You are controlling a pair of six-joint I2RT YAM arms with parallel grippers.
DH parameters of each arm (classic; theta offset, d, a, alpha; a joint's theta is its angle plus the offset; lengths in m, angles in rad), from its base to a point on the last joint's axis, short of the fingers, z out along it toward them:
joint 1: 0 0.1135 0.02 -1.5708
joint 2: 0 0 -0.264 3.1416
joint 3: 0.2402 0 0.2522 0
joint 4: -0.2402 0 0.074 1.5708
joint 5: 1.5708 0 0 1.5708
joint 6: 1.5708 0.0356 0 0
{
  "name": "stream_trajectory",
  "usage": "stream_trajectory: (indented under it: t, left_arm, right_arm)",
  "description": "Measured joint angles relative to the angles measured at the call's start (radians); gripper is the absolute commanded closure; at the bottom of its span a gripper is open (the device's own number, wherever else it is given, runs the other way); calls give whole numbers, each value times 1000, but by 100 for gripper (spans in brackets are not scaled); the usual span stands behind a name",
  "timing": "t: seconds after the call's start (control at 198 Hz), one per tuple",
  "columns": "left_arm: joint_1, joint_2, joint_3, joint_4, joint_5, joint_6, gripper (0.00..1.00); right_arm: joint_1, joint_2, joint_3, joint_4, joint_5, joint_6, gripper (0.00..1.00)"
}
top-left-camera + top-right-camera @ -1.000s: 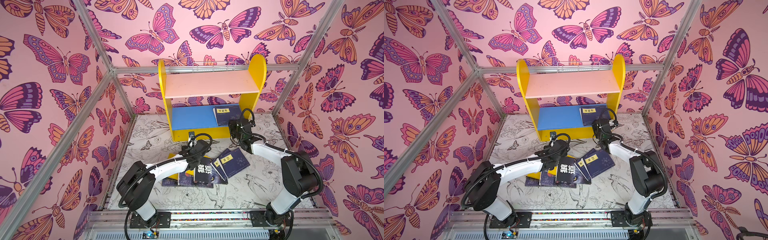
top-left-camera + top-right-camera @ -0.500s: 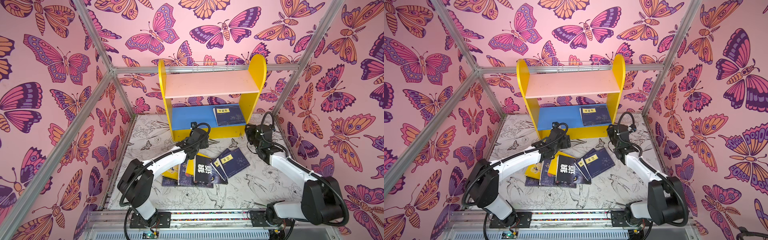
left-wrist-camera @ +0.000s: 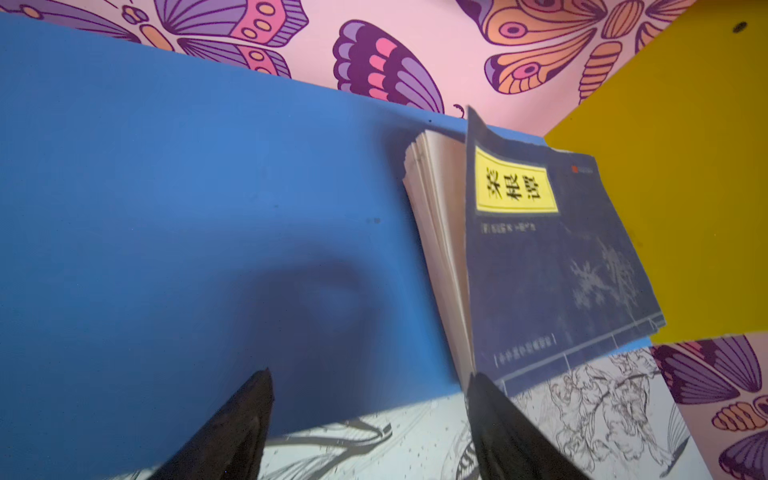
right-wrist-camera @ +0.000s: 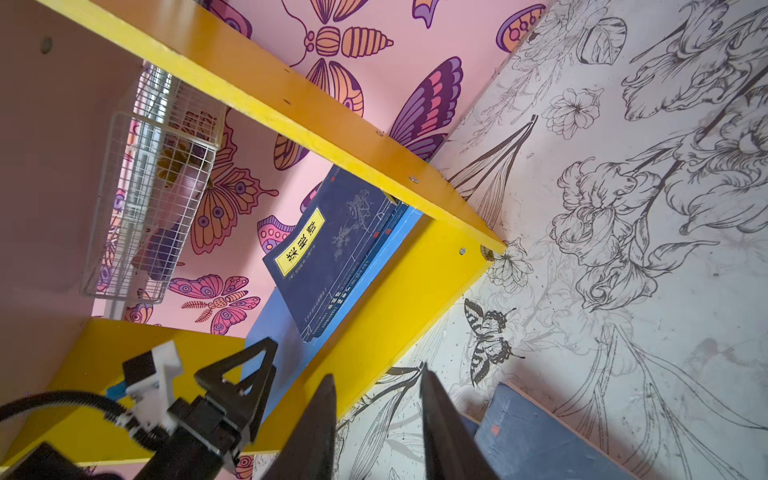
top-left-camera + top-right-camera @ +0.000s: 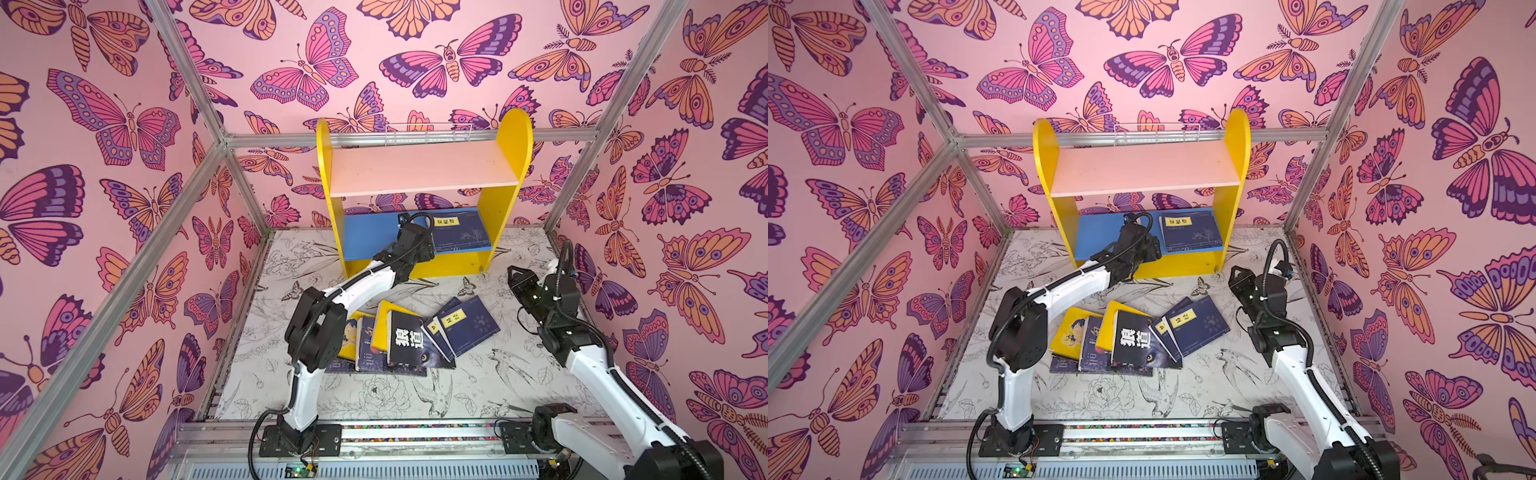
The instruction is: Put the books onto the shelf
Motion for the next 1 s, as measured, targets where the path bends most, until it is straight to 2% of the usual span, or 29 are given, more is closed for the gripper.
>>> stream_trajectory:
  t: [0.242, 0.676, 1.005]
  left_arm:
    - [12, 95, 89, 39, 7, -50, 32]
    - [24, 184, 195, 76, 21, -121, 34]
    - [21, 233, 254, 99, 42, -129, 34]
  right_arm:
    - [0, -17, -47, -45, -10, -13, 68]
    - [-2, -56, -47, -83, -13, -22, 68]
    - [-10, -79, -47, -108, -24, -33, 68]
